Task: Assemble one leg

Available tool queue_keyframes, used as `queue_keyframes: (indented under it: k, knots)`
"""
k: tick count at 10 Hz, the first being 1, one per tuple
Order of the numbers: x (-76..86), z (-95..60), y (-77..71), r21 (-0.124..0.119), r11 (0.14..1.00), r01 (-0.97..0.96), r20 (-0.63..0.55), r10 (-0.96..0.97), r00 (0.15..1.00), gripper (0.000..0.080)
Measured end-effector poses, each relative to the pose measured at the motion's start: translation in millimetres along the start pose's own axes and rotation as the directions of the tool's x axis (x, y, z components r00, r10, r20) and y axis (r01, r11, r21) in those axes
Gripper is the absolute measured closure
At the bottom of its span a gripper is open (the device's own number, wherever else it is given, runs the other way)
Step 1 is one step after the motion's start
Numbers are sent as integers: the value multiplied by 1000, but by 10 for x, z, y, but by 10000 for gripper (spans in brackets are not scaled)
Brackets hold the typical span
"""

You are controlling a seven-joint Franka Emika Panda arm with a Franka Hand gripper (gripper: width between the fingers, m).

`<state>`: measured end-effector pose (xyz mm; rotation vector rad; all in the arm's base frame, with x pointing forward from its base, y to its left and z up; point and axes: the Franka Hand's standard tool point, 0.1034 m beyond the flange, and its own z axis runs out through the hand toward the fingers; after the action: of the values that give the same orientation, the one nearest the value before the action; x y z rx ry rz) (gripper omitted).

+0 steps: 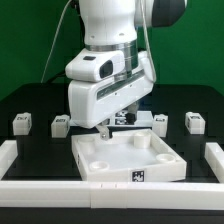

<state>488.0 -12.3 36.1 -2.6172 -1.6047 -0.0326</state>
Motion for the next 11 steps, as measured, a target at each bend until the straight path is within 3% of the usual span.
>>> queue_keyframes:
  k: [1,6,8,11]
  knots:
    - [29,5,-25,-14,996,92,16,-92,996,150]
    - [5,20,-37,-10,986,165,30,-164,986,150]
    - [-209,72,-2,9,937,349,27,-349,937,150]
    - [-310,218,-83,42,861,506,27,-508,861,150]
